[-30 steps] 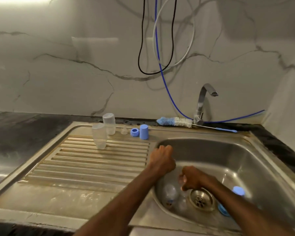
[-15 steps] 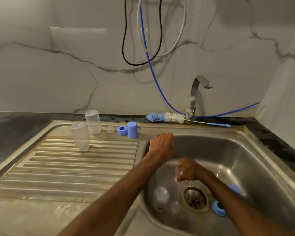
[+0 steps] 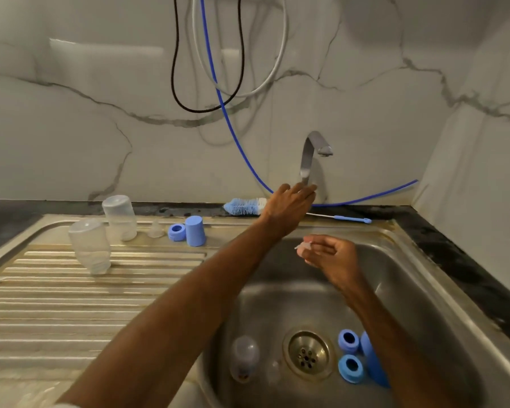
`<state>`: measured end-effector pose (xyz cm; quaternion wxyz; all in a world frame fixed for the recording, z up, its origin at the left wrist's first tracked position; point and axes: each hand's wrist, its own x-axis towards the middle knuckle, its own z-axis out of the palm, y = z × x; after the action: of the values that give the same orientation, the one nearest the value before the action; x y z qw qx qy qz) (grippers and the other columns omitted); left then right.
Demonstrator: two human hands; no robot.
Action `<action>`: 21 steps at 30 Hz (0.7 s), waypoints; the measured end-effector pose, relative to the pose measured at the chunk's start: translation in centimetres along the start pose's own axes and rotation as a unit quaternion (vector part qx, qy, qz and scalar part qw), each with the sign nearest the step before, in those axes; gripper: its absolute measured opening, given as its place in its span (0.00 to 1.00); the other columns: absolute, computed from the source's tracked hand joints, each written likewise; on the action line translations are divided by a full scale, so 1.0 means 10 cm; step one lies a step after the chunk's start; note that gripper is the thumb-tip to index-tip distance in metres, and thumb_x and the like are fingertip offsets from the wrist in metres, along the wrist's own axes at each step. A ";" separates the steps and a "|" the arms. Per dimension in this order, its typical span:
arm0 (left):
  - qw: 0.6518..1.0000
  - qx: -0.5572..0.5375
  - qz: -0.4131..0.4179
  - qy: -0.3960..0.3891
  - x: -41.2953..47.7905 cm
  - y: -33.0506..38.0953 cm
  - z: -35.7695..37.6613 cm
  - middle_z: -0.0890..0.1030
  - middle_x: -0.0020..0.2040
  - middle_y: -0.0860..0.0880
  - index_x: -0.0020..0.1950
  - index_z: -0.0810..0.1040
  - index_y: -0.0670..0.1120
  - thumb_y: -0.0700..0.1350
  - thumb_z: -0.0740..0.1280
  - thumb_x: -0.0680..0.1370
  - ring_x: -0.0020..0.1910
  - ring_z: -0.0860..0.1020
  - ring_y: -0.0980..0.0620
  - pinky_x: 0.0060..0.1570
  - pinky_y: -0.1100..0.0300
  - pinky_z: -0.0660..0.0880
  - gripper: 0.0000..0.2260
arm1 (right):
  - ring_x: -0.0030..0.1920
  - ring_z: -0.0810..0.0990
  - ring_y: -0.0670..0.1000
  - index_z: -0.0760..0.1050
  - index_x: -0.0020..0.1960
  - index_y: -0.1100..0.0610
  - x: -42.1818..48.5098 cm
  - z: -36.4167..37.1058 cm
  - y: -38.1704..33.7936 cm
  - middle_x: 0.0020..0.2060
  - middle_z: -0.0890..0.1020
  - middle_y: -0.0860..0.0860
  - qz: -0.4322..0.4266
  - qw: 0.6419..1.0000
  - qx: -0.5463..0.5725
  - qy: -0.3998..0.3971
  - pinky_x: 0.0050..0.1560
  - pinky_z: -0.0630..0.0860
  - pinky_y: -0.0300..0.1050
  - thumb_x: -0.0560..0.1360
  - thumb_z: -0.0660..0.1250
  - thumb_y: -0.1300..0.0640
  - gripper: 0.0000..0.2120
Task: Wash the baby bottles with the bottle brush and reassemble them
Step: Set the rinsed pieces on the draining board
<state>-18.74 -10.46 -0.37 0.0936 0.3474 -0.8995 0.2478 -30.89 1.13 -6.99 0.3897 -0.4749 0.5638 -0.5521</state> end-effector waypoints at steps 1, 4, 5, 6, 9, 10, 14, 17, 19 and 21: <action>1.000 0.003 -0.005 0.011 0.01 0.01 0.01 0.60 0.81 0.45 0.80 0.63 0.44 0.40 0.70 0.79 0.75 0.66 0.44 0.72 0.49 0.66 0.30 | 0.49 0.87 0.53 0.82 0.55 0.58 0.01 0.00 0.02 0.46 0.88 0.55 0.003 1.000 0.000 0.002 0.57 0.82 0.53 0.70 0.78 0.65 0.15; 0.999 0.022 -0.017 0.027 -0.03 0.01 0.05 0.65 0.78 0.45 0.78 0.66 0.45 0.40 0.71 0.78 0.70 0.70 0.45 0.68 0.50 0.69 0.30 | 0.48 0.87 0.51 0.82 0.56 0.59 0.03 -0.01 0.06 0.46 0.88 0.52 0.005 1.000 -0.015 0.015 0.58 0.82 0.53 0.69 0.79 0.66 0.17; 0.999 0.026 -0.023 0.027 -0.06 0.00 0.07 0.66 0.77 0.45 0.78 0.65 0.45 0.40 0.71 0.78 0.70 0.70 0.45 0.68 0.50 0.69 0.30 | 0.48 0.87 0.50 0.82 0.57 0.58 0.02 -0.01 0.06 0.46 0.88 0.52 0.005 0.999 -0.025 0.021 0.58 0.82 0.52 0.69 0.79 0.66 0.18; 0.999 0.026 -0.030 0.027 -0.09 -0.03 0.08 0.65 0.78 0.45 0.79 0.64 0.45 0.39 0.70 0.78 0.71 0.69 0.45 0.68 0.49 0.69 0.30 | 0.48 0.87 0.49 0.82 0.58 0.58 0.01 -0.01 0.07 0.46 0.88 0.51 0.002 0.999 -0.036 0.026 0.57 0.83 0.51 0.69 0.79 0.65 0.18; 0.999 0.001 -0.034 0.013 -0.23 -0.07 0.09 0.57 0.82 0.45 0.82 0.57 0.44 0.36 0.67 0.78 0.77 0.62 0.44 0.74 0.48 0.65 0.35 | 0.47 0.87 0.46 0.81 0.59 0.57 -0.06 0.00 0.02 0.47 0.87 0.50 -0.014 0.998 -0.054 0.035 0.50 0.83 0.41 0.70 0.78 0.63 0.18; 0.999 -0.028 -0.043 0.008 -0.31 -0.05 0.08 0.53 0.84 0.46 0.83 0.54 0.45 0.35 0.66 0.77 0.80 0.58 0.45 0.76 0.48 0.61 0.37 | 0.47 0.86 0.46 0.81 0.59 0.56 -0.08 0.00 0.02 0.48 0.87 0.49 -0.021 0.997 -0.059 0.037 0.49 0.83 0.40 0.71 0.78 0.63 0.18; 0.931 -0.320 -0.177 0.003 -0.70 0.20 0.17 0.59 0.82 0.46 0.81 0.59 0.47 0.36 0.67 0.77 0.80 0.59 0.47 0.77 0.48 0.60 0.34 | 0.48 0.86 0.46 0.82 0.58 0.57 -0.13 0.01 0.06 0.49 0.87 0.50 -0.034 0.994 -0.104 0.027 0.50 0.83 0.41 0.72 0.77 0.62 0.16; 0.838 -0.484 -0.253 0.010 -0.91 0.43 0.34 0.78 0.67 0.49 0.70 0.74 0.47 0.35 0.68 0.78 0.63 0.76 0.54 0.60 0.66 0.73 0.21 | 0.45 0.86 0.47 0.83 0.53 0.57 -0.12 0.06 0.09 0.45 0.87 0.51 -0.025 0.986 -0.158 0.045 0.47 0.83 0.39 0.70 0.79 0.63 0.12; 0.808 -0.524 -0.269 0.000 -0.97 0.51 0.43 0.82 0.60 0.52 0.65 0.79 0.46 0.34 0.67 0.77 0.56 0.80 0.57 0.52 0.73 0.73 0.18 | 0.43 0.85 0.44 0.84 0.52 0.53 -0.09 0.10 0.07 0.43 0.86 0.47 -0.029 0.982 -0.168 0.083 0.49 0.83 0.39 0.69 0.80 0.62 0.13; 0.804 -0.535 -0.260 -0.006 -0.98 0.52 0.49 0.84 0.54 0.54 0.62 0.81 0.47 0.35 0.68 0.77 0.53 0.82 0.58 0.55 0.67 0.77 0.15 | 0.42 0.84 0.40 0.83 0.52 0.53 -0.05 0.15 0.04 0.42 0.86 0.44 -0.044 0.979 -0.178 0.091 0.47 0.82 0.35 0.69 0.80 0.62 0.14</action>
<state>-14.96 -3.93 -9.91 0.3206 0.4639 -0.7660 -0.3087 -29.36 1.22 -7.52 0.2209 -0.5086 0.6649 -0.5003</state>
